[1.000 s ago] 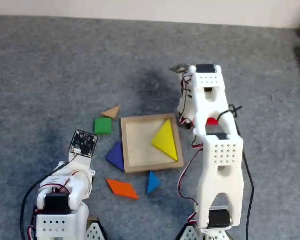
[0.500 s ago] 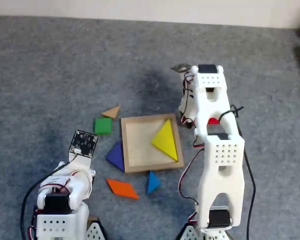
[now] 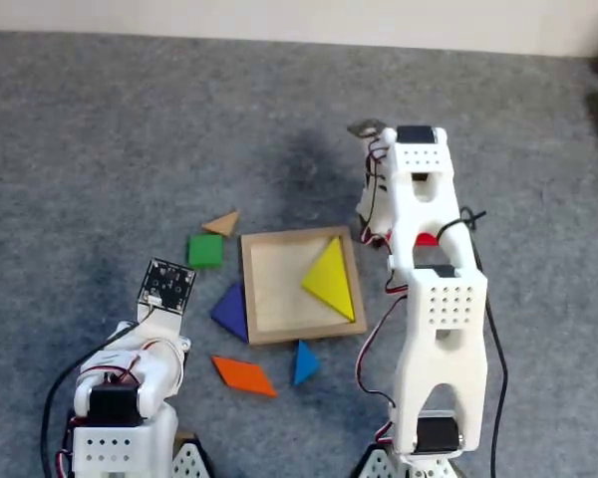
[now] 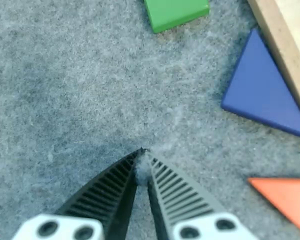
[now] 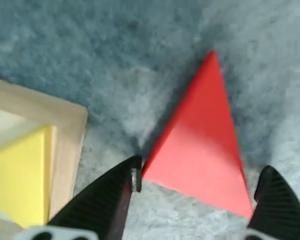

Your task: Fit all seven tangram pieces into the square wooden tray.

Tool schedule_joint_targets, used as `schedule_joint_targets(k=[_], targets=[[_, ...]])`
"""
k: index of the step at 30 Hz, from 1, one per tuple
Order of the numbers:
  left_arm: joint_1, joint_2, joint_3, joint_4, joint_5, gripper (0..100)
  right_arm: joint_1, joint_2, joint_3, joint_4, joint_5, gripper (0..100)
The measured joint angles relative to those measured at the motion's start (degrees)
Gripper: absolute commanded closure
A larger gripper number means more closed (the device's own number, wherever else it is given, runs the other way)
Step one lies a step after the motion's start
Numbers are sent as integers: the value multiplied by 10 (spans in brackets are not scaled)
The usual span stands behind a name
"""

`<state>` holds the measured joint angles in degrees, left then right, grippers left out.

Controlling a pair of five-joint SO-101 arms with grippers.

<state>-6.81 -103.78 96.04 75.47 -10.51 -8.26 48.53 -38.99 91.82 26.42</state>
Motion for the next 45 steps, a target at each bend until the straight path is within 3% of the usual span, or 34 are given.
schedule_joint_targets(k=[11, 17, 31, 35, 40, 45], targets=[[0, 0, 0, 0, 0, 995, 0, 7, -5, -26, 0, 657], [0, 0, 0, 0, 0, 995, 0, 7, -5, -29, 0, 759], [0, 0, 0, 0, 0, 995, 4, 6, -20, 4, -4, 797], [0, 0, 0, 0, 0, 995, 4, 6, -30, 11, -23, 770], [0, 0, 0, 0, 0, 995, 3, 6, -30, 34, -36, 627], [0, 0, 0, 0, 0, 995, 3, 6, -30, 58, -23, 627]])
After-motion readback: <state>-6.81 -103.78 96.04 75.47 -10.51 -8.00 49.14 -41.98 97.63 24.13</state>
